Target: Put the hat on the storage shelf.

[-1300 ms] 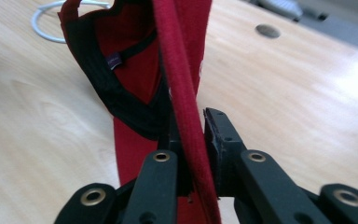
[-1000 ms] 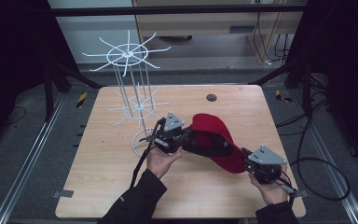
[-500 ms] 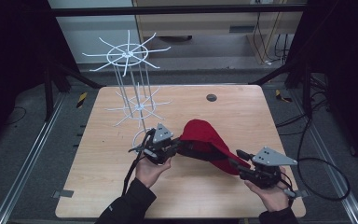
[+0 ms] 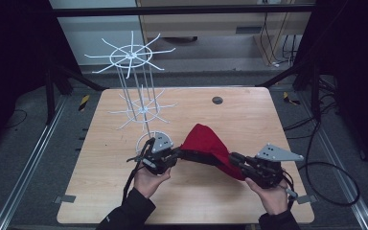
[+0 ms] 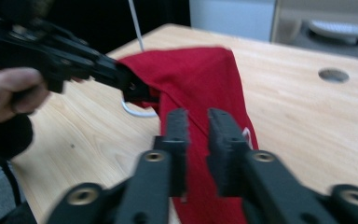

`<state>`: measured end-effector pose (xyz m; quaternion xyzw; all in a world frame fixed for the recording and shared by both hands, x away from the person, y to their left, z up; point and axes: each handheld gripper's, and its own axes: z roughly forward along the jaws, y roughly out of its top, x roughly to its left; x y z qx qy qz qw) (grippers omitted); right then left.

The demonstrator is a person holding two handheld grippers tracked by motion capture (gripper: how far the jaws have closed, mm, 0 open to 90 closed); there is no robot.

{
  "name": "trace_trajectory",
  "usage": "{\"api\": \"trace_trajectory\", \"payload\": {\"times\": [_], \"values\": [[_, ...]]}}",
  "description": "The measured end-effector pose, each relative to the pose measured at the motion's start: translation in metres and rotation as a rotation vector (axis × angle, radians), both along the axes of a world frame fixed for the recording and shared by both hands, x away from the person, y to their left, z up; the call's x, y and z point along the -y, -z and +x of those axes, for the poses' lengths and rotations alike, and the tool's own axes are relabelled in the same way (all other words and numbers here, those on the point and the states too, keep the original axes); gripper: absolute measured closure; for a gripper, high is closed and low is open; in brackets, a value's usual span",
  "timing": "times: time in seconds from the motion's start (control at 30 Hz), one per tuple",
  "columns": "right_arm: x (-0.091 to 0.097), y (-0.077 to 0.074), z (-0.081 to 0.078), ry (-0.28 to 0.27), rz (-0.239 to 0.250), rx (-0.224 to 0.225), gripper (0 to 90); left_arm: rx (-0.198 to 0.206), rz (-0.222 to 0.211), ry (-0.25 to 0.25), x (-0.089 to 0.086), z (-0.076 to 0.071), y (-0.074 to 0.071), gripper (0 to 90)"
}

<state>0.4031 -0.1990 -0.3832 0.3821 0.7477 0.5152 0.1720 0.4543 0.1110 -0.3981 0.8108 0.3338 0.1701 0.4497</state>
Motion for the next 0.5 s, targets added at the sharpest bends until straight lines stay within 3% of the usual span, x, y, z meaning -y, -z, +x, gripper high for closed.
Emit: {"api": "trace_trajectory", "payload": {"times": [0.17,0.3,0.5], "values": [[-0.01,0.015,0.002,-0.022,-0.07,-0.06,88.5,-0.007,0.003,-0.004,-0.008,-0.004,0.005,85.2],[-0.017,0.032,0.002,-0.036,-0.102,-0.11,88.9,-0.025,-0.002,-0.01,-0.014,-0.005,0.012,85.2],[-0.022,0.052,0.003,-0.042,-0.142,-0.15,88.2,-0.041,0.021,-0.011,-0.022,-0.01,0.023,85.2]]}}
